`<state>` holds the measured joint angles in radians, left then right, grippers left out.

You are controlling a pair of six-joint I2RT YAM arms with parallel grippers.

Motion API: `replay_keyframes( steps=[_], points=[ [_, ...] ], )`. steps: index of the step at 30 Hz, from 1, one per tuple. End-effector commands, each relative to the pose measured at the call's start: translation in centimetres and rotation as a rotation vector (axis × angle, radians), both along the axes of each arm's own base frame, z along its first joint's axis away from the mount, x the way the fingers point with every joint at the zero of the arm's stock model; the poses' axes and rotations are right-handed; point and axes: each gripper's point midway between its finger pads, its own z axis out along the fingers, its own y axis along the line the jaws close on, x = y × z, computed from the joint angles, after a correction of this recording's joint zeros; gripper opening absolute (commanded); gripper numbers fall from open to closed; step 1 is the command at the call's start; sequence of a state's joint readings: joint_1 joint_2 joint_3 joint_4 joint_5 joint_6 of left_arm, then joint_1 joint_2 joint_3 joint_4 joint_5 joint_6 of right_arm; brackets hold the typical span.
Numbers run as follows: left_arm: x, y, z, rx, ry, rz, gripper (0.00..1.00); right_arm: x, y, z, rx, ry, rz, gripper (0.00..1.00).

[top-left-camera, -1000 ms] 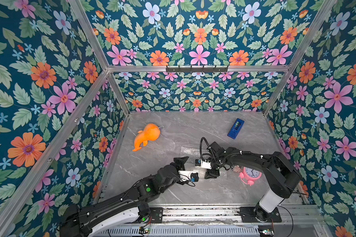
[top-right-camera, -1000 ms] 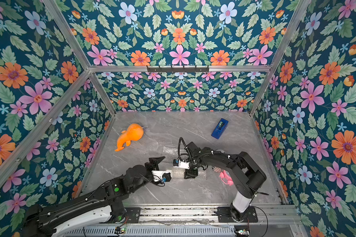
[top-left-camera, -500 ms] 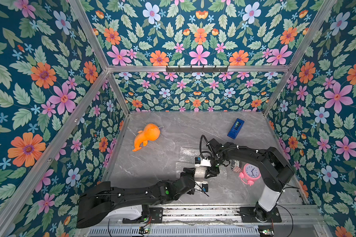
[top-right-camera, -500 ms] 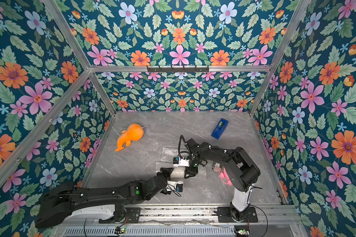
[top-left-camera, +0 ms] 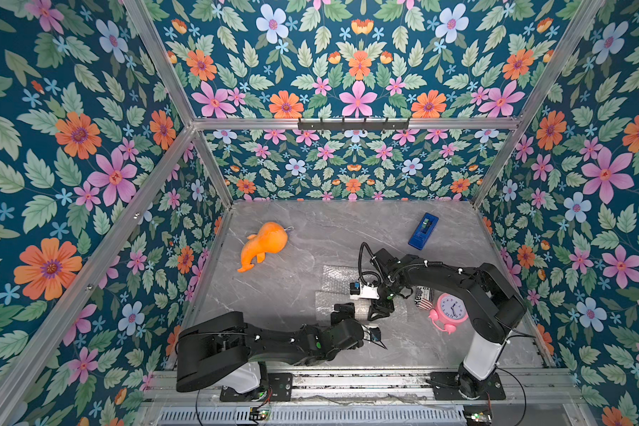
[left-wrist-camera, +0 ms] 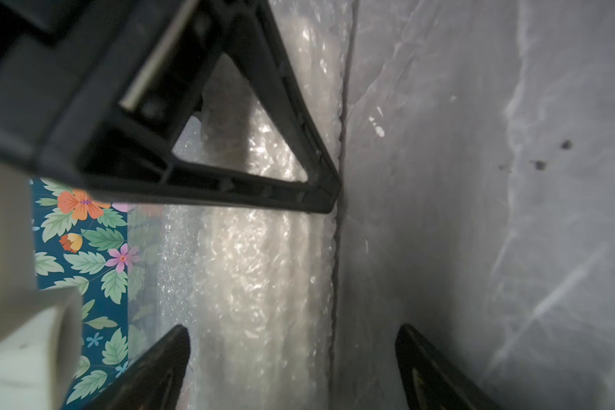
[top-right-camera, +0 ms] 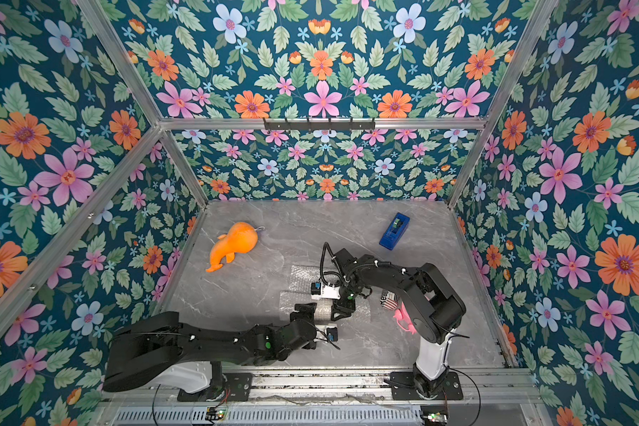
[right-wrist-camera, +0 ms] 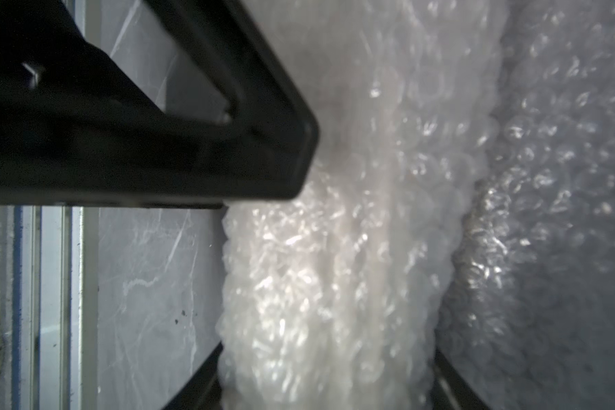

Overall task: Wrap vases in bubble wrap
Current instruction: Wrap the vase in bubble wrap.

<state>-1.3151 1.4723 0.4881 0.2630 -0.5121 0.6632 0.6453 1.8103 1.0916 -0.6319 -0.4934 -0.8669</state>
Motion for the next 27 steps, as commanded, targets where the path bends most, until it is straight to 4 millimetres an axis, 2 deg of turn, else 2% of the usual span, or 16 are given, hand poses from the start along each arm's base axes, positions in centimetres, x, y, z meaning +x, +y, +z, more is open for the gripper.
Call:
replay_keyframes(
  steps=[1, 6, 9, 13, 15, 17, 19, 20, 21, 24, 25, 27],
  points=[
    [1.6, -0.9, 0.9, -0.031, -0.078, 0.043, 0.94, -2.1, -2.7, -1.1, -0.134, 0.069, 0.016, 0.51],
    [2.2, -1.5, -0.4, 0.010, -0.093, 0.024, 0.91, -2.3, -2.8, -1.2, -0.126, 0.070, 0.020, 0.51],
    [2.4, -1.4, -1.3, 0.042, -0.079, 0.010, 0.81, -2.3, -2.9, -1.2, -0.128, 0.064, 0.022, 0.51],
    [1.5, -1.4, -2.5, 0.097, -0.013, -0.047, 0.71, -2.3, -3.1, -1.2, -0.133, 0.052, 0.031, 0.54],
    [1.6, -1.3, -2.8, 0.112, 0.013, -0.044, 0.64, -2.2, -3.1, -1.2, -0.131, 0.043, 0.035, 0.58],
    [1.5, -1.0, -3.3, 0.138, 0.044, -0.051, 0.62, -1.8, -3.1, -1.2, -0.130, 0.019, 0.029, 0.63],
    [1.1, -1.1, -3.6, 0.149, 0.083, -0.065, 0.60, -1.3, -2.8, -0.9, -0.120, -0.006, 0.015, 0.75],
    [1.0, -1.1, -3.7, 0.149, 0.104, -0.070, 0.59, -0.9, -2.7, -0.6, -0.108, -0.029, 0.004, 0.89],
    [0.9, -1.2, -3.6, 0.143, 0.115, -0.070, 0.57, -0.5, -2.4, -0.2, -0.092, -0.055, -0.009, 0.99],
    [0.6, -1.3, -3.6, 0.147, 0.172, -0.077, 0.56, 0.9, -1.7, 1.6, -0.018, -0.149, -0.042, 1.00],
    [0.4, -1.5, -3.5, 0.141, 0.202, -0.078, 0.56, 1.6, -1.5, 3.3, 0.030, -0.205, -0.059, 1.00],
    [0.0, -1.5, -3.4, 0.141, 0.269, -0.086, 0.55, 3.1, -1.5, 5.3, 0.088, -0.295, -0.101, 1.00]
  ],
)
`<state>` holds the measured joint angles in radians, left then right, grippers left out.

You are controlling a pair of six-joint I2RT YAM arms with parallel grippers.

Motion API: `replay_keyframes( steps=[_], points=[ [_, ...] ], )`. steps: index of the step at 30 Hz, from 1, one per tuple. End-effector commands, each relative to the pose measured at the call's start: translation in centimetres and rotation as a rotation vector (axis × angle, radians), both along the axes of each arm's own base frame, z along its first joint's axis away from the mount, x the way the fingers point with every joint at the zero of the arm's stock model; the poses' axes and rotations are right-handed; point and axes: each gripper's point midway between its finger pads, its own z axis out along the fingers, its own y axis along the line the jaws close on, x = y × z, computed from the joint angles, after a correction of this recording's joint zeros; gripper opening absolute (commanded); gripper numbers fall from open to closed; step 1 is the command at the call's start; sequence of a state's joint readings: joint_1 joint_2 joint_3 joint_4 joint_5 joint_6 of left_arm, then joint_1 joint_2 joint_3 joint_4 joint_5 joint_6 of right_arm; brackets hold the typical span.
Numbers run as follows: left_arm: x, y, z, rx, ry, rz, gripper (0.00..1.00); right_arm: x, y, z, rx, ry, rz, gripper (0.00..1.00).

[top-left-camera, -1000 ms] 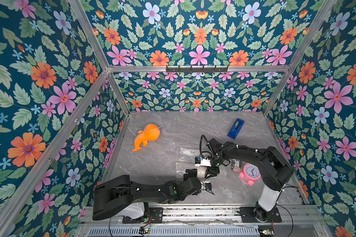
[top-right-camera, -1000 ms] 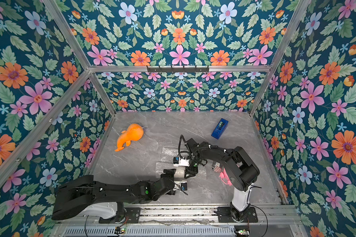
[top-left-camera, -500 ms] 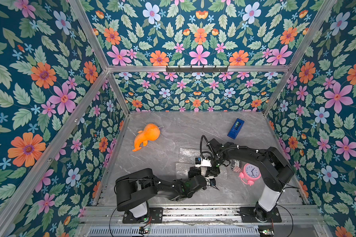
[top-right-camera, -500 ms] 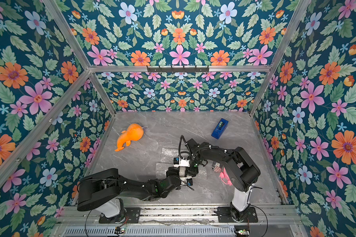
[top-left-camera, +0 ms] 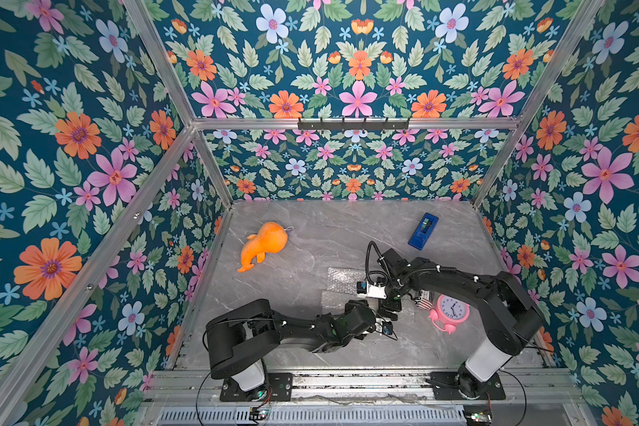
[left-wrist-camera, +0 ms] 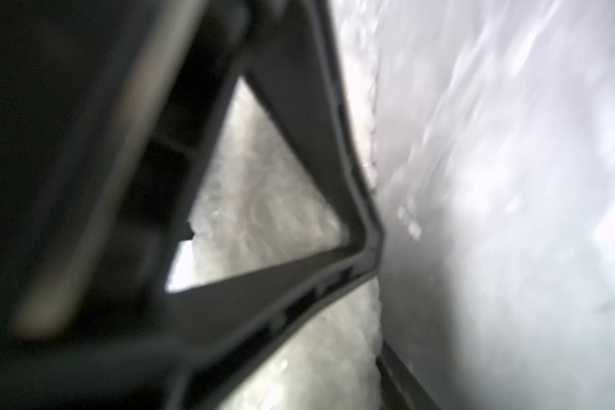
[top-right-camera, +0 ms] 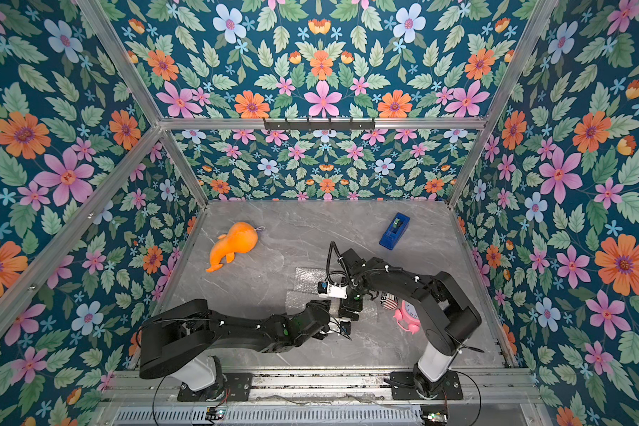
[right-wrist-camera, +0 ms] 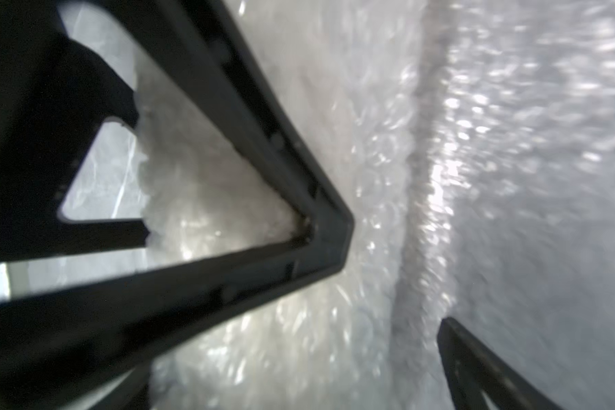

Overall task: Wrap vases in bubble wrap
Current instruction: Wrap the vase in bubble wrap.

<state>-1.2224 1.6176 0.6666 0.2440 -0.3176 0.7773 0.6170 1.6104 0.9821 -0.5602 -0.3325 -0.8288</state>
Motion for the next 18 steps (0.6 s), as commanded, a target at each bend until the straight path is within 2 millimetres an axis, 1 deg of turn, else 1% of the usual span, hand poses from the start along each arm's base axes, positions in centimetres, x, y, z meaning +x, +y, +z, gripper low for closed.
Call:
replay_keyframes(
  steps=[1, 4, 6, 9, 12, 13, 15, 17, 18],
  points=[
    [-2.0, 3.0, -3.1, 0.133, 0.209, 0.023, 0.55, 2.0, 1.2, 3.9, 0.145, -0.151, -0.014, 1.00],
    [-2.2, 2.9, -2.8, 0.131, 0.277, 0.017, 0.55, 4.6, -0.1, 7.2, 0.206, -0.326, -0.109, 1.00],
    [-2.2, 3.0, -2.8, 0.129, 0.352, 0.029, 0.55, 5.7, -1.1, 9.2, 0.239, -0.418, -0.166, 1.00],
    [-2.3, 2.9, -2.9, 0.122, 0.454, 0.048, 0.55, 7.4, -3.6, 11.6, 0.238, -0.567, -0.258, 1.00],
    [-2.2, 2.5, -2.4, 0.102, 0.572, 0.058, 0.55, 8.6, -6.4, 14.7, 0.222, -0.755, -0.367, 1.00],
    [-2.2, 2.4, -2.2, 0.099, 0.606, 0.059, 0.55, 8.6, -7.2, 16.1, 0.233, -0.817, -0.396, 0.99],
    [-2.4, 2.2, -2.0, 0.105, 0.684, 0.052, 0.57, 7.5, -7.9, 18.3, 0.272, -0.872, -0.415, 0.99],
    [-2.4, 2.4, -2.2, 0.142, 0.776, 0.072, 0.57, 5.3, -8.1, 20.3, 0.352, -0.879, -0.412, 0.98],
    [-2.2, 2.6, -2.4, 0.160, 0.801, 0.089, 0.56, 4.1, -8.0, 20.9, 0.383, -0.875, -0.392, 0.96]
  ],
)
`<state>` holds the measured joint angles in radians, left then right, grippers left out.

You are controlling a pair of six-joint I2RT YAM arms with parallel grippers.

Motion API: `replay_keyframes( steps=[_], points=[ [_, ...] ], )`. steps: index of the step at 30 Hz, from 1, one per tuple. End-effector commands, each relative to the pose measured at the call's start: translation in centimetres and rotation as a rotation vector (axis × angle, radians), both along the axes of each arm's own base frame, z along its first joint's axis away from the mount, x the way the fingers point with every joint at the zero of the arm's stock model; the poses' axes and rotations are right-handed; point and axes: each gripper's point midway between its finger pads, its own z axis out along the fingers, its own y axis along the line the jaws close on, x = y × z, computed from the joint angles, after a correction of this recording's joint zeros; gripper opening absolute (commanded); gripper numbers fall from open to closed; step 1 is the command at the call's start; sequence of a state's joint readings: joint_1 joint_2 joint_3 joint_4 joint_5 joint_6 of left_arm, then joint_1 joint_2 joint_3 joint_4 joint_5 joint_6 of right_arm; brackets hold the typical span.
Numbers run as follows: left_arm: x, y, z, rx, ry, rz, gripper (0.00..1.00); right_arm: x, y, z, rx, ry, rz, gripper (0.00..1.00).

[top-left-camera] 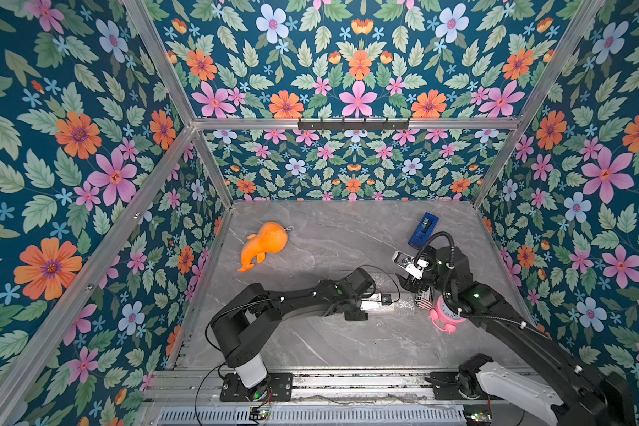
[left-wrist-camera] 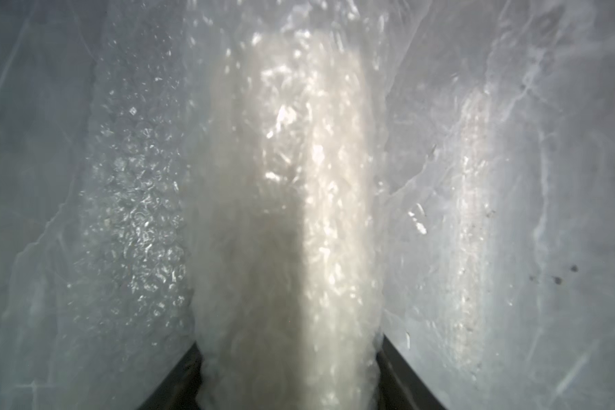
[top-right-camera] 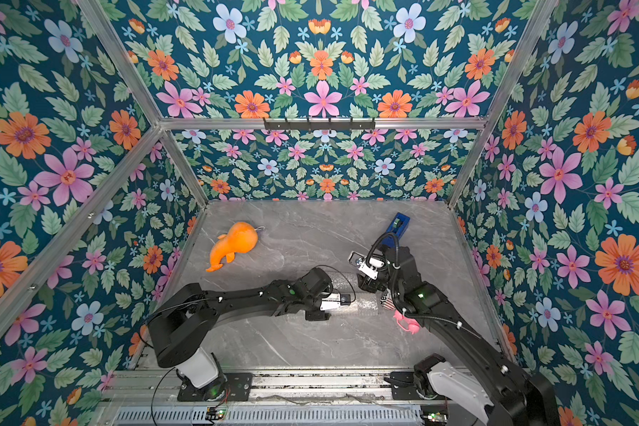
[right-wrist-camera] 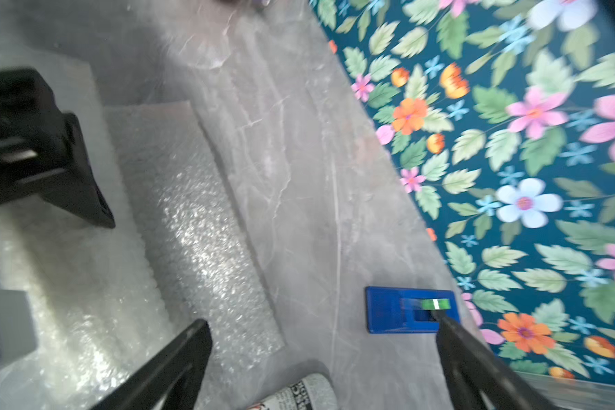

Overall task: Wrap vases in bubble wrap
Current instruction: Wrap the vase in bubble wrap.

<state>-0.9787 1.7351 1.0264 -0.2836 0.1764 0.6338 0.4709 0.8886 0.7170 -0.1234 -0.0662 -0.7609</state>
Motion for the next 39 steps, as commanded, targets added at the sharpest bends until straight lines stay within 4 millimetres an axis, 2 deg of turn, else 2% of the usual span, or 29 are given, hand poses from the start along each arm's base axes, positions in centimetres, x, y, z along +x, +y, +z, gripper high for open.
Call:
replay_keyframes(
  steps=[1, 4, 8, 10, 15, 17, 20, 24, 32, 39],
  points=[
    [-3.7, 3.3, -2.5, 0.166, 0.289, 0.002, 0.56, -2.5, -0.3, 2.3, 0.063, -0.060, 0.029, 0.95],
    [-3.6, 4.6, -3.3, 0.262, 0.380, 0.012, 0.56, -5.8, 0.7, 1.2, -0.040, -0.095, 0.118, 0.95],
    [-1.4, 5.6, -3.7, 0.283, 0.460, 0.093, 0.56, -9.3, 1.9, -2.4, -0.228, -0.112, 0.240, 0.94],
    [-0.9, 6.4, -4.0, 0.319, 0.499, 0.110, 0.57, -10.8, 2.7, -4.3, -0.309, -0.104, 0.310, 0.94],
    [-0.4, 6.4, -3.9, 0.321, 0.574, 0.121, 0.57, -12.8, 4.0, -8.4, -0.405, -0.042, 0.417, 0.94],
    [-0.5, 6.1, -3.7, 0.301, 0.589, 0.114, 0.57, -12.9, 4.1, -10.4, -0.464, 0.011, 0.439, 0.94],
    [-0.9, 5.9, -3.5, 0.295, 0.613, 0.108, 0.58, -12.5, 4.7, -12.4, -0.514, 0.040, 0.454, 0.94],
    [-0.8, 6.3, -3.9, 0.317, 0.605, 0.120, 0.58, -11.6, 6.5, -13.7, -0.501, 0.053, 0.455, 0.95],
    [-1.0, 6.2, -3.5, 0.308, 0.620, 0.130, 0.58, -7.6, 9.0, -15.3, -0.523, -0.023, 0.345, 0.94],
    [-1.3, 5.8, -3.2, 0.291, 0.648, 0.124, 0.60, -5.3, 9.6, -17.1, -0.593, -0.061, 0.287, 0.94]
  ],
)
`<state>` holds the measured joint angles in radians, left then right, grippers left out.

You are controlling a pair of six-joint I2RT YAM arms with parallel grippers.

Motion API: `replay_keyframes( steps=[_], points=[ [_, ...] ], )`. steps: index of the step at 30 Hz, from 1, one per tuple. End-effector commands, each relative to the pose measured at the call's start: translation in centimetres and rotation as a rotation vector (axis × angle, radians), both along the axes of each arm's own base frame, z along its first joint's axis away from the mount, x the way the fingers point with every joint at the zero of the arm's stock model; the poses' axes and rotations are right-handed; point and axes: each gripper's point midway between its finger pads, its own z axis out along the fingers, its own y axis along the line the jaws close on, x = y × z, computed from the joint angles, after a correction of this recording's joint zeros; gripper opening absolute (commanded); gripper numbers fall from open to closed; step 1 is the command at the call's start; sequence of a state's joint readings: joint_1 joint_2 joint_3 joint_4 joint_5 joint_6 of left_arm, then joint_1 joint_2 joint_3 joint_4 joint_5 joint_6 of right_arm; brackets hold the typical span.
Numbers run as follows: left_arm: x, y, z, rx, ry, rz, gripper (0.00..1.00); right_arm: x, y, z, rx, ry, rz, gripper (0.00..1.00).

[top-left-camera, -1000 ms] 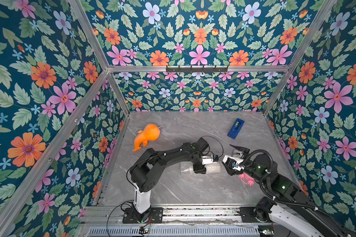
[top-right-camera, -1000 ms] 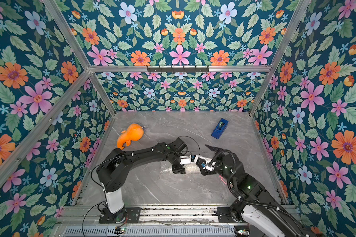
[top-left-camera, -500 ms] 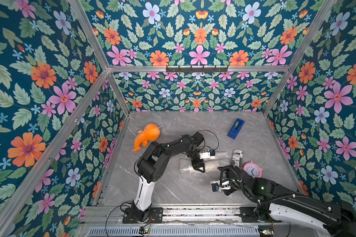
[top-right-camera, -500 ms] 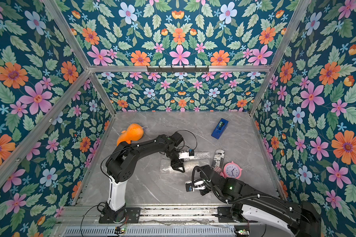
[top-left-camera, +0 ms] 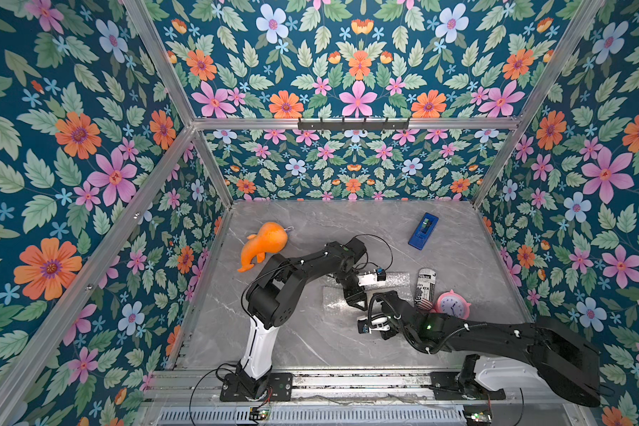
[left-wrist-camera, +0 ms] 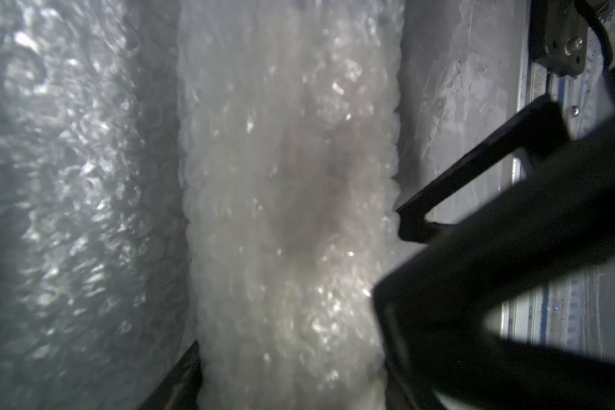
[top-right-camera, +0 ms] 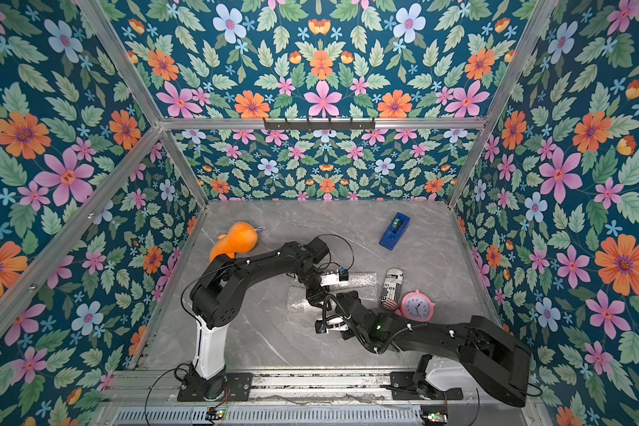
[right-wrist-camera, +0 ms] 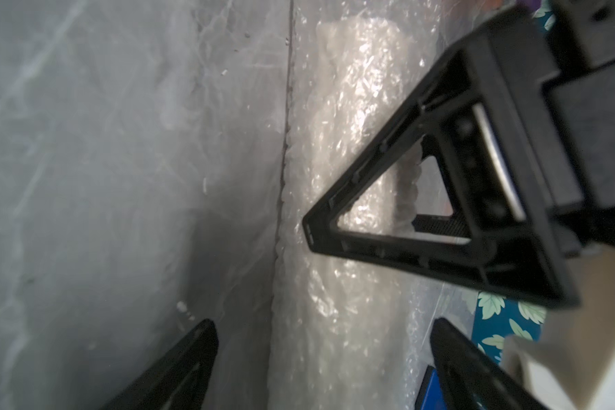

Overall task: Wrap vases in bubble wrap
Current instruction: Wrap the vase in bubble wrap.

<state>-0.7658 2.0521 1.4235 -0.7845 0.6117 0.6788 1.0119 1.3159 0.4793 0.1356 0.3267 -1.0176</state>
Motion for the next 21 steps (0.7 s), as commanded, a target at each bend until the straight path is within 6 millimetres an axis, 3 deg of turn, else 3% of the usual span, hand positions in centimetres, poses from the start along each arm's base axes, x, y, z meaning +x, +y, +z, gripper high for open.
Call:
replay_keyframes(
  steps=[1, 10, 15, 21],
  points=[
    [-2.3, 4.7, -1.9, 0.255, 0.087, 0.007, 0.60, 1.9, 0.7, 0.9, 0.024, -0.091, -0.033, 0.93],
    [-2.7, 4.7, -1.8, 0.248, 0.104, -0.001, 0.60, 3.4, -1.5, -3.3, -0.151, -0.132, -0.131, 0.89],
    [-2.4, 4.7, -1.7, 0.248, 0.085, -0.002, 0.61, 3.1, -1.9, -4.8, -0.182, -0.102, -0.140, 0.70],
    [-1.7, 4.4, -1.0, 0.229, 0.035, -0.001, 0.68, 1.0, -2.0, -5.3, -0.180, 0.040, -0.111, 0.52]
  ],
)
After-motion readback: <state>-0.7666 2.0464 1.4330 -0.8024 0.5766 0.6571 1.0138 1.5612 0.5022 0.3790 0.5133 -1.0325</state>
